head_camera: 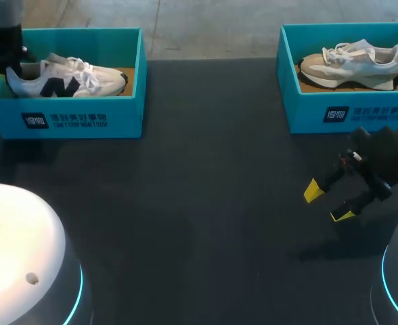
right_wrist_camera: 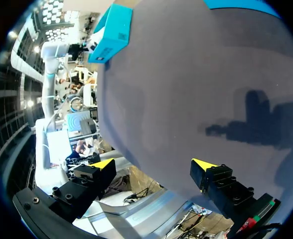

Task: Take the shoe out of the shoebox, open the shoe tongue, remove and reinsert the insole, then place the shoe into the shoebox

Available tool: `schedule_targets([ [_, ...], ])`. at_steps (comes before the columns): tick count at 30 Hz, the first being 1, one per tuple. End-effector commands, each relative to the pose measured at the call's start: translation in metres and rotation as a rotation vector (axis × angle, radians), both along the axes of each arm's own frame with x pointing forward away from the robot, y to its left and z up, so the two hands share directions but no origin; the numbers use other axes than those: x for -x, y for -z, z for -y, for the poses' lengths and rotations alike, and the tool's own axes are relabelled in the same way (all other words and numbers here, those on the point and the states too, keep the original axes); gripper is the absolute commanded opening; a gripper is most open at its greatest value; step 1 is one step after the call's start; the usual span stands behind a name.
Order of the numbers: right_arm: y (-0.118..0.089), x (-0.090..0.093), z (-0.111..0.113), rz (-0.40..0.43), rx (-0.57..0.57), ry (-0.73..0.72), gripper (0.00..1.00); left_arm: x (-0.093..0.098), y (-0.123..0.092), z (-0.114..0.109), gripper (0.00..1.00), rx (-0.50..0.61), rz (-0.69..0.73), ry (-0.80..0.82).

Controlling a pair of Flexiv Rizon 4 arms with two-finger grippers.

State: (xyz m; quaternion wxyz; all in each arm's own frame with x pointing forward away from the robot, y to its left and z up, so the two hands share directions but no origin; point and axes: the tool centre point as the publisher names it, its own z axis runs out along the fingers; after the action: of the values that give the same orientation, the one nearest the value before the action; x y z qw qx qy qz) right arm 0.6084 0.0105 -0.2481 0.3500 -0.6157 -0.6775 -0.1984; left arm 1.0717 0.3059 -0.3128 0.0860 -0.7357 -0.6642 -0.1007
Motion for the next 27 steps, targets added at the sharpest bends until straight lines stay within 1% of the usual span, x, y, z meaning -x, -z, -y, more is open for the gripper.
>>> schedule_targets([
  [1,0.000,0.001,0.000,0.000,0.002,0.002,1.00,-0.003,0.003,-0.001,0.00,-0.004,-0.011,0.003],
  [6,0.000,0.001,0.000,0.000,0.002,0.002,1.00,0.000,0.008,0.000,0.00,-0.008,-0.020,0.016],
  [22,0.000,0.001,0.000,0.000,0.002,0.002,1.00,0.000,0.027,-0.004,0.00,-0.023,-0.050,0.017],
  [27,0.000,0.001,0.000,0.000,0.002,0.002,1.00,0.002,0.029,-0.004,0.00,-0.030,-0.054,0.026],
])
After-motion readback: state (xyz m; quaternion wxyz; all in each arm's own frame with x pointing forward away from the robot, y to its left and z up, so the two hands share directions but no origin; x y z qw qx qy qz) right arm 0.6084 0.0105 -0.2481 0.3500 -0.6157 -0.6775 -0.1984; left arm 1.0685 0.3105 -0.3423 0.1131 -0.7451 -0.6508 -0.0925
